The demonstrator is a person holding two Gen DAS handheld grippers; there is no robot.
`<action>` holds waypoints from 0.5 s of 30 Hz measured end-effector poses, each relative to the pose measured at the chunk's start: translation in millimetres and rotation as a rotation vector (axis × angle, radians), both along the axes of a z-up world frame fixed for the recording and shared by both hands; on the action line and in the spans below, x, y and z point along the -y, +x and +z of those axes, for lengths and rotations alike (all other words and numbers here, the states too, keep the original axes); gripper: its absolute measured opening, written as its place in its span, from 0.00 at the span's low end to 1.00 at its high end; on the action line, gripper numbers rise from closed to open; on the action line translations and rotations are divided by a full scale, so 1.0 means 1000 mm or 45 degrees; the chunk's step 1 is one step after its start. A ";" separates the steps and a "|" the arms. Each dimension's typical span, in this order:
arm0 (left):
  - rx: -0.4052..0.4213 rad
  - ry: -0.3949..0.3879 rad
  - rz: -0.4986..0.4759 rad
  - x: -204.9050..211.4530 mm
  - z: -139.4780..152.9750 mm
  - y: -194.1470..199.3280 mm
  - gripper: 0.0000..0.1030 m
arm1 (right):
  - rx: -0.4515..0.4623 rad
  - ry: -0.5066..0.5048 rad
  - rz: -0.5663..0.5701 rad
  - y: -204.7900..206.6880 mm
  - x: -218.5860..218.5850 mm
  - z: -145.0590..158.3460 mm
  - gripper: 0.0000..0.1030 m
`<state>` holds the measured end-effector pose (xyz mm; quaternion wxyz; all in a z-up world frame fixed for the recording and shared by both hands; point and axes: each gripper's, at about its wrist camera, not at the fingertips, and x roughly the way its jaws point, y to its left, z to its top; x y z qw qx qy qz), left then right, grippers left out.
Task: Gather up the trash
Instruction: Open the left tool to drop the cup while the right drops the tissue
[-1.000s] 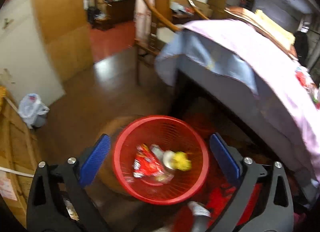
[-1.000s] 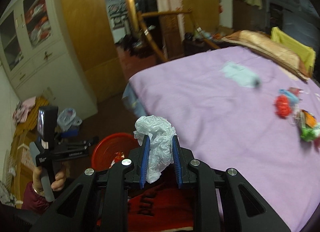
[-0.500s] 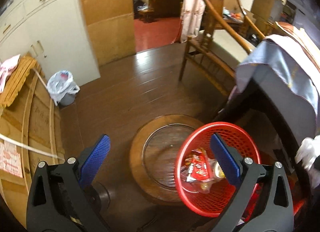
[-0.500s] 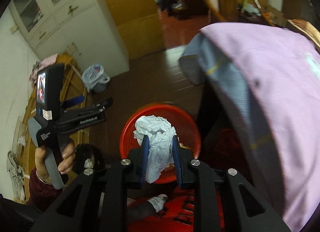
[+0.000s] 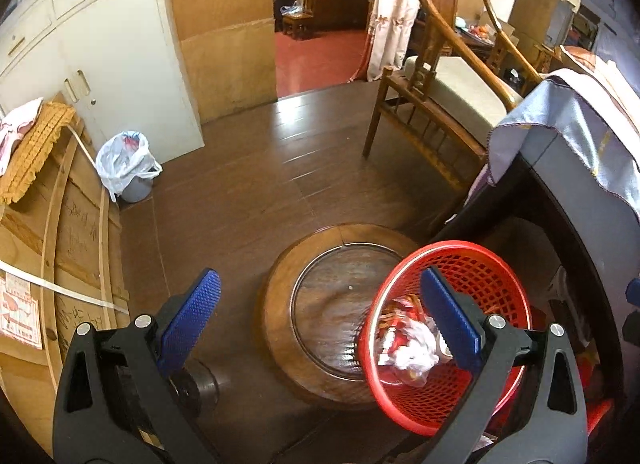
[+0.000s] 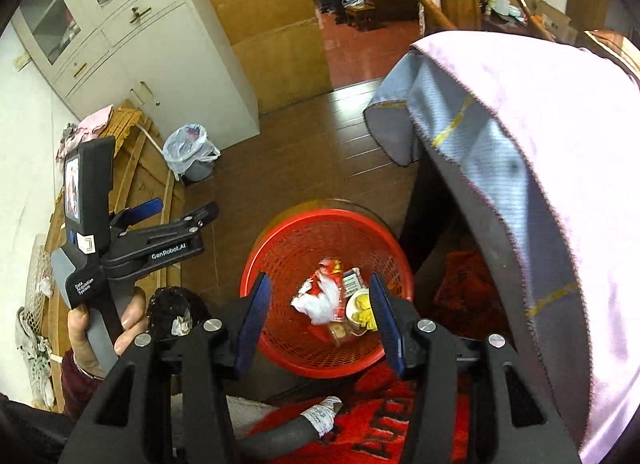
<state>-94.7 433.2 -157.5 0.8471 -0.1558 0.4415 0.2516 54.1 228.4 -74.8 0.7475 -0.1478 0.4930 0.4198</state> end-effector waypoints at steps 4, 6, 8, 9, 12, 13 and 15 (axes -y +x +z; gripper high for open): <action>0.030 0.023 -0.033 0.013 0.014 0.001 0.93 | 0.032 0.029 -0.033 0.001 0.013 0.009 0.53; 0.049 0.035 -0.052 0.021 0.023 0.002 0.93 | 0.052 0.054 -0.057 0.002 0.024 0.018 0.53; 0.069 0.047 -0.071 0.030 0.033 0.004 0.93 | 0.074 0.078 -0.079 0.001 0.034 0.026 0.54; 0.078 0.053 -0.079 0.033 0.038 0.004 0.93 | 0.084 0.087 -0.088 0.000 0.036 0.029 0.54; 0.117 0.089 -0.123 0.053 0.058 0.004 0.93 | 0.125 0.127 -0.128 -0.002 0.058 0.044 0.55; 0.127 0.101 -0.135 0.058 0.063 0.004 0.93 | 0.140 0.146 -0.145 -0.003 0.069 0.050 0.56; 0.150 0.126 -0.161 0.071 0.075 0.004 0.93 | 0.163 0.175 -0.171 -0.004 0.083 0.059 0.58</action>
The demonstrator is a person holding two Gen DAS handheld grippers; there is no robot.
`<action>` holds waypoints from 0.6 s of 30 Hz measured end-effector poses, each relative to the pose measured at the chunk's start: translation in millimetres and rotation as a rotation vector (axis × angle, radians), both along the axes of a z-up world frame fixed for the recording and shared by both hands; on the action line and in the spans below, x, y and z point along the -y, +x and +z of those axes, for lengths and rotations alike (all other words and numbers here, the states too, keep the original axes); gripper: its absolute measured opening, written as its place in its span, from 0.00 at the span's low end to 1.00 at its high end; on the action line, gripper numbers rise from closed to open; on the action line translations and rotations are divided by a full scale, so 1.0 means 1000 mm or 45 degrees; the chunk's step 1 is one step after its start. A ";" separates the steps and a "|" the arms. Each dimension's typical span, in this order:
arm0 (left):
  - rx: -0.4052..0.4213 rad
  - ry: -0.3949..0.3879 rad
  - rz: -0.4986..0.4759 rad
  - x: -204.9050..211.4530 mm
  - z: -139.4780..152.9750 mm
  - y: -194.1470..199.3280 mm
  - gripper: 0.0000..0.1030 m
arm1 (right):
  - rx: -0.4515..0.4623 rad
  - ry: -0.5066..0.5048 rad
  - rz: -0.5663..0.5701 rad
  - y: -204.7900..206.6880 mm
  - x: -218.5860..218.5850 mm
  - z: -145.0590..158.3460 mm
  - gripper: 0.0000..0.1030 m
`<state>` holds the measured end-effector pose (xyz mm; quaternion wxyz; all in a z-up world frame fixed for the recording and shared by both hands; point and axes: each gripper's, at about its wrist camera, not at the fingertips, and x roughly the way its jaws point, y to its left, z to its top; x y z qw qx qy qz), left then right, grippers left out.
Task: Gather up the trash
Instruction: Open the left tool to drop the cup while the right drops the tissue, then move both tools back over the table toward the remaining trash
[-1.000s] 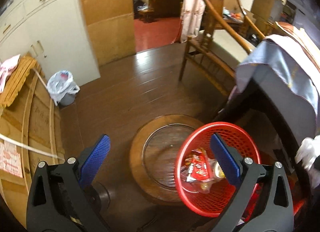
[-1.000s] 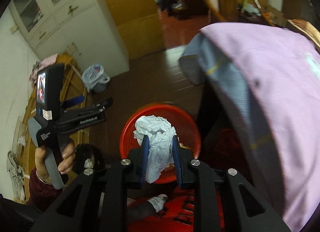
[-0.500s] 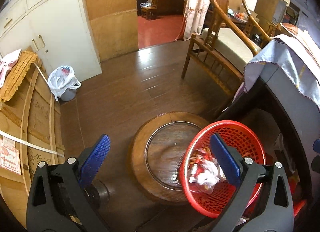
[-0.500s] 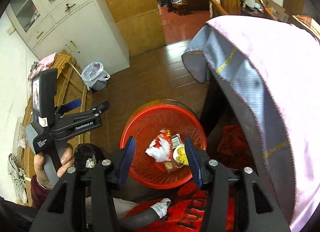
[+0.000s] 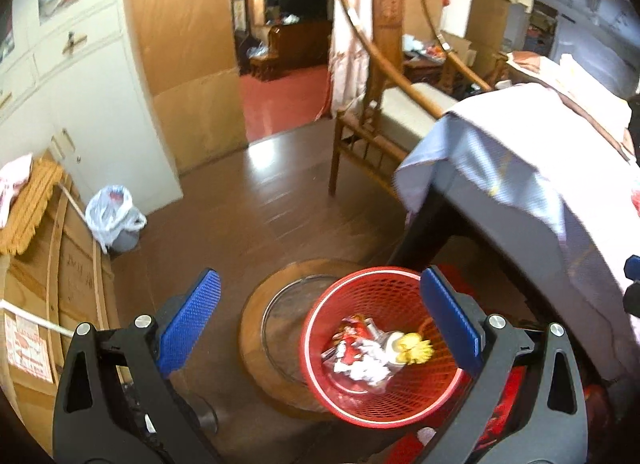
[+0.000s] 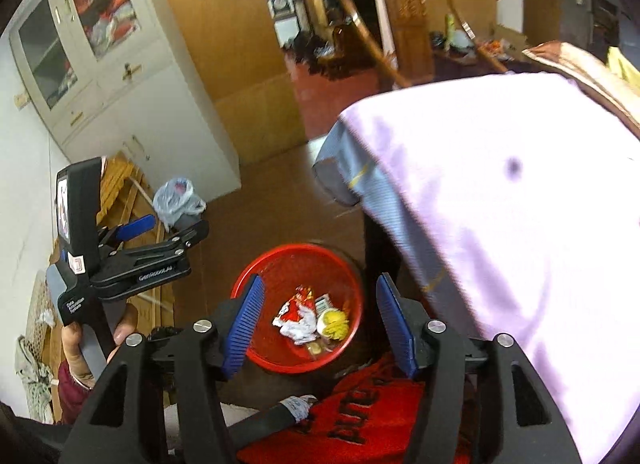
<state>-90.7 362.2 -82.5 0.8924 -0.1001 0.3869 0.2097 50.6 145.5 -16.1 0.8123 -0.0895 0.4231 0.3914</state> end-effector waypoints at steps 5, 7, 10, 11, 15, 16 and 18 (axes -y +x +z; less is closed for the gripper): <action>0.063 0.052 -0.086 0.040 0.031 -0.004 0.93 | 0.086 0.086 -0.088 -0.008 0.051 0.026 0.61; 0.085 0.065 -0.130 0.058 0.043 -0.004 0.93 | 0.124 0.126 -0.137 -0.011 0.076 0.036 0.65; 0.109 0.107 -0.203 0.093 0.057 -0.006 0.93 | 0.182 0.187 -0.216 -0.015 0.118 0.051 0.68; 0.115 0.121 -0.226 0.104 0.061 -0.007 0.93 | 0.201 0.205 -0.244 -0.015 0.133 0.055 0.69; 0.136 0.167 -0.357 0.157 0.077 -0.004 0.93 | 0.275 0.273 -0.373 -0.021 0.195 0.067 0.74; 0.139 0.176 -0.386 0.168 0.079 -0.003 0.93 | 0.292 0.291 -0.414 -0.021 0.215 0.070 0.75; 0.142 0.199 -0.447 0.193 0.082 0.000 0.93 | 0.315 0.315 -0.481 -0.023 0.246 0.072 0.76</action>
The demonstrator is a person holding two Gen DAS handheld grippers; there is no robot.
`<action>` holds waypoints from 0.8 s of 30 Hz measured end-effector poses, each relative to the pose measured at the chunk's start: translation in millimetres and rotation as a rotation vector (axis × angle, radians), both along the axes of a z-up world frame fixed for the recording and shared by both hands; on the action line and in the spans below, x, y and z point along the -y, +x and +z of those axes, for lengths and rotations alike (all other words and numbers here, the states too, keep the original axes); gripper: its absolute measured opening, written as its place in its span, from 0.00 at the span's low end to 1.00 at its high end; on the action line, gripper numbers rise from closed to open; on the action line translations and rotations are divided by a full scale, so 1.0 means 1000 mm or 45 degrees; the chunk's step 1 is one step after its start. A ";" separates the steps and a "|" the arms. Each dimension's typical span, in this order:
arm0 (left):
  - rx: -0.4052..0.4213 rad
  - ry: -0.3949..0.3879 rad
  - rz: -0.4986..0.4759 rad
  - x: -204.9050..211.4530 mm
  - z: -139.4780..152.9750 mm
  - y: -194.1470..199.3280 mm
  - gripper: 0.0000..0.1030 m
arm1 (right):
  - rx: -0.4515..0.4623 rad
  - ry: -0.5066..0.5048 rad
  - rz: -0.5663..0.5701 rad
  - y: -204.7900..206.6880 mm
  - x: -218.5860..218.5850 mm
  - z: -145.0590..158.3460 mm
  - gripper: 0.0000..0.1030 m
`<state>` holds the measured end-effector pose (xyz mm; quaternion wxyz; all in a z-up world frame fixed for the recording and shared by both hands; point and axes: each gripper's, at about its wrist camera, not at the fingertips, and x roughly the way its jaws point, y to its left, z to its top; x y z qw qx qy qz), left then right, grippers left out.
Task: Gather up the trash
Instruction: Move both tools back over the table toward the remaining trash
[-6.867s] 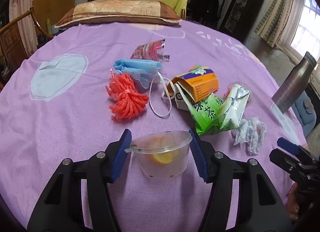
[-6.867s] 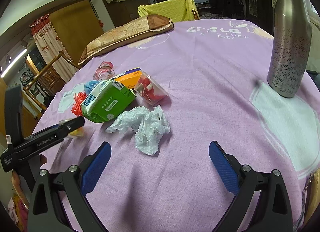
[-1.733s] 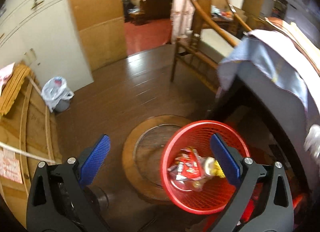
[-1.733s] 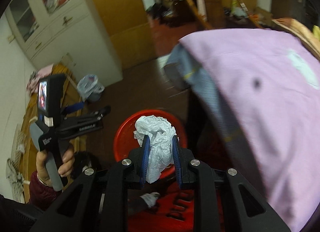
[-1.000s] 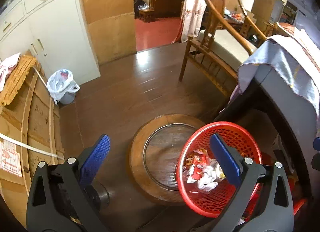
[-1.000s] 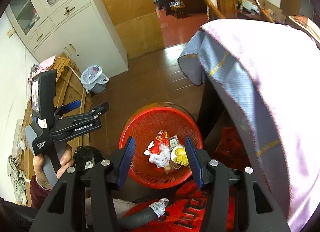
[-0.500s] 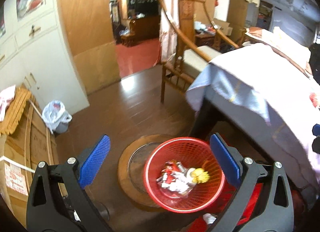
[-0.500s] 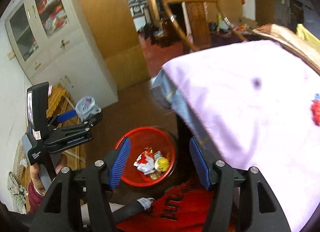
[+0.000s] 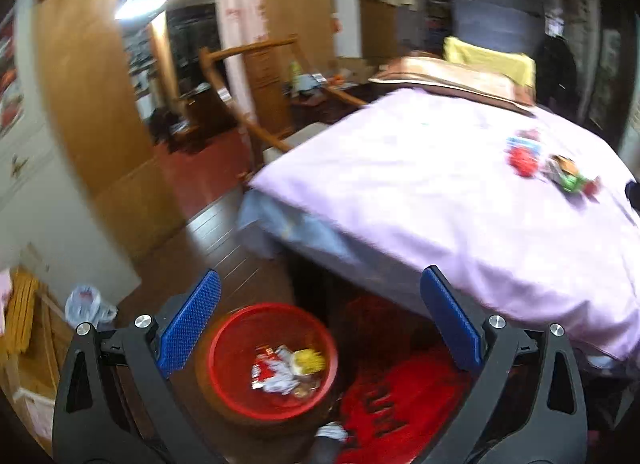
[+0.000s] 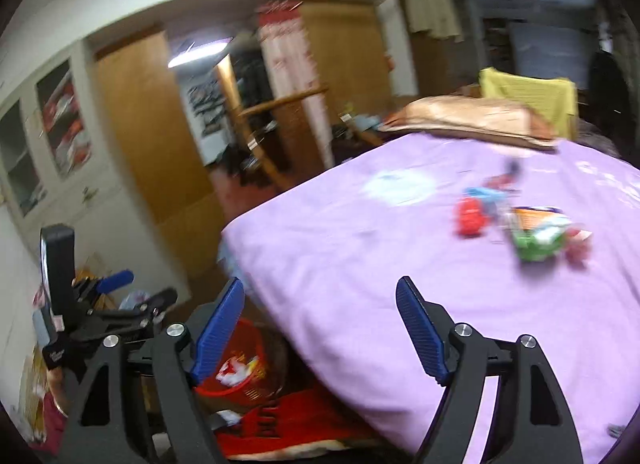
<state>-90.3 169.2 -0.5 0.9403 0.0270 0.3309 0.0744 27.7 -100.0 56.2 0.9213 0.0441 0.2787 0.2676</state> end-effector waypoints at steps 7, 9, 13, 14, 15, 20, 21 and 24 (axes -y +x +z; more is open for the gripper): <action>-0.025 0.032 -0.262 0.096 -0.002 0.043 0.93 | 0.024 0.061 -0.278 0.011 0.110 -0.007 0.83; -0.049 0.036 -0.313 0.116 -0.007 0.061 0.93 | 0.006 0.049 -0.344 0.020 0.131 -0.016 0.84; -0.121 0.070 -0.387 0.160 -0.023 0.115 0.93 | -0.077 0.027 -0.463 0.053 0.164 -0.037 0.84; -0.137 0.069 -0.395 0.168 -0.027 0.125 0.93 | -0.106 0.025 -0.486 0.063 0.170 -0.043 0.84; -0.165 0.062 -0.409 0.176 -0.031 0.143 0.93 | -0.123 0.023 -0.499 0.068 0.172 -0.045 0.84; -0.248 0.010 -0.438 0.200 -0.040 0.205 0.93 | -0.203 -0.025 -0.558 0.107 0.184 -0.065 0.84; -0.261 0.007 -0.443 0.207 -0.041 0.221 0.93 | -0.214 -0.031 -0.565 0.114 0.187 -0.069 0.84; -0.282 0.002 -0.453 0.223 -0.044 0.255 0.93 | -0.237 -0.034 -0.586 0.128 0.192 -0.077 0.84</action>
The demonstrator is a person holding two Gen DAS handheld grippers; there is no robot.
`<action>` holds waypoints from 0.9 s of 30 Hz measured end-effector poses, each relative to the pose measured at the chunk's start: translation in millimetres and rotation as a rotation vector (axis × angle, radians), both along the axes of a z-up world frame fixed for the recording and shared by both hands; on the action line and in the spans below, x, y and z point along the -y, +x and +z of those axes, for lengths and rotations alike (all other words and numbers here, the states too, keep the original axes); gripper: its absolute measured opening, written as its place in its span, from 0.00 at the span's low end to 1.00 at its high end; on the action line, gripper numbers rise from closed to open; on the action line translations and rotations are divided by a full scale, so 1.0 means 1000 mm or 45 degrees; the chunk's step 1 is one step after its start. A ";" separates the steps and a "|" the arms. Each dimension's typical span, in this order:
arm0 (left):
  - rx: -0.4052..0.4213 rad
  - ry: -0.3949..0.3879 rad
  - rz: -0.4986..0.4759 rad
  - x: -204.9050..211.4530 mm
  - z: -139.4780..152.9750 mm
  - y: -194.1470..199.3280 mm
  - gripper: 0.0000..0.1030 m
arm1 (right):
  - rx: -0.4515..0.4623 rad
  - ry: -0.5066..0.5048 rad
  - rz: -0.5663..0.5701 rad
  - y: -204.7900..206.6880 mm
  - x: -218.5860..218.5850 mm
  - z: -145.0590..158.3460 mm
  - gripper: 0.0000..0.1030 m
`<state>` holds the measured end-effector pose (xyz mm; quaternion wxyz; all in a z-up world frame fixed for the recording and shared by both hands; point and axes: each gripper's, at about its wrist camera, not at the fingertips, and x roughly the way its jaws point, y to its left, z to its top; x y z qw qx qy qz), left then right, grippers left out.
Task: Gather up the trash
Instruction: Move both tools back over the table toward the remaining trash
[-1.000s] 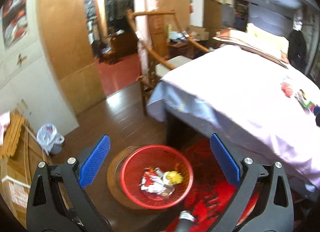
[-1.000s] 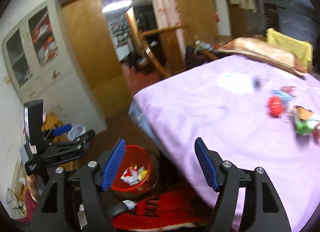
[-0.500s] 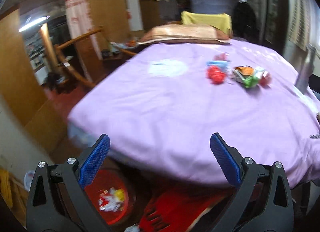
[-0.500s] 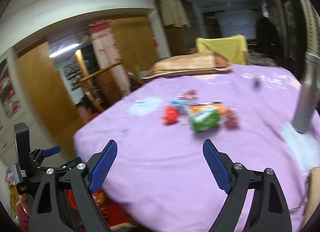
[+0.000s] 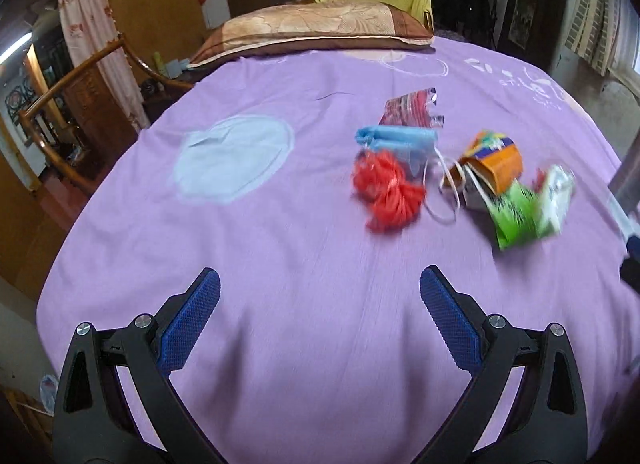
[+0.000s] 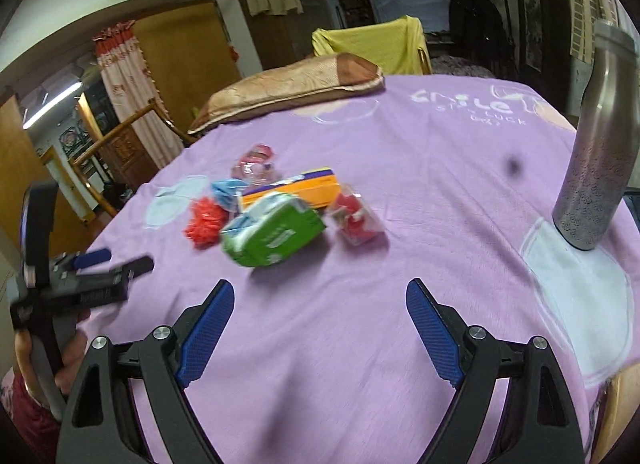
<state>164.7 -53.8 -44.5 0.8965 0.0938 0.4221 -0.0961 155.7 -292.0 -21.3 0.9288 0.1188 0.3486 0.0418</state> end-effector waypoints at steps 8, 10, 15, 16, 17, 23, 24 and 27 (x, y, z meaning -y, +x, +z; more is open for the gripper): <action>-0.051 0.005 0.000 0.034 -0.016 0.069 0.94 | -0.079 0.036 -0.019 0.018 0.012 -0.021 0.84; -0.083 -0.018 -0.003 0.035 -0.023 0.078 0.94 | -0.093 0.031 -0.019 0.019 0.013 -0.022 0.84; -0.116 -0.070 -0.018 0.030 -0.034 0.084 0.94 | -0.103 0.032 -0.026 0.020 0.013 -0.024 0.84; -0.110 -0.074 -0.014 0.027 -0.034 0.083 0.94 | -0.105 0.027 -0.027 0.020 0.012 -0.024 0.84; -0.109 -0.077 -0.012 0.026 -0.035 0.083 0.94 | -0.106 0.018 -0.026 0.020 0.011 -0.025 0.84; -0.052 -0.008 -0.030 0.033 -0.033 0.077 0.94 | -0.105 -0.047 -0.019 0.018 0.003 -0.026 0.84; -0.034 0.008 -0.034 0.033 -0.031 0.074 0.94 | -0.111 -0.057 -0.018 0.018 0.002 -0.027 0.84; -0.002 0.017 -0.021 0.028 -0.026 0.070 0.94 | -0.131 -0.050 -0.014 0.020 0.002 -0.029 0.84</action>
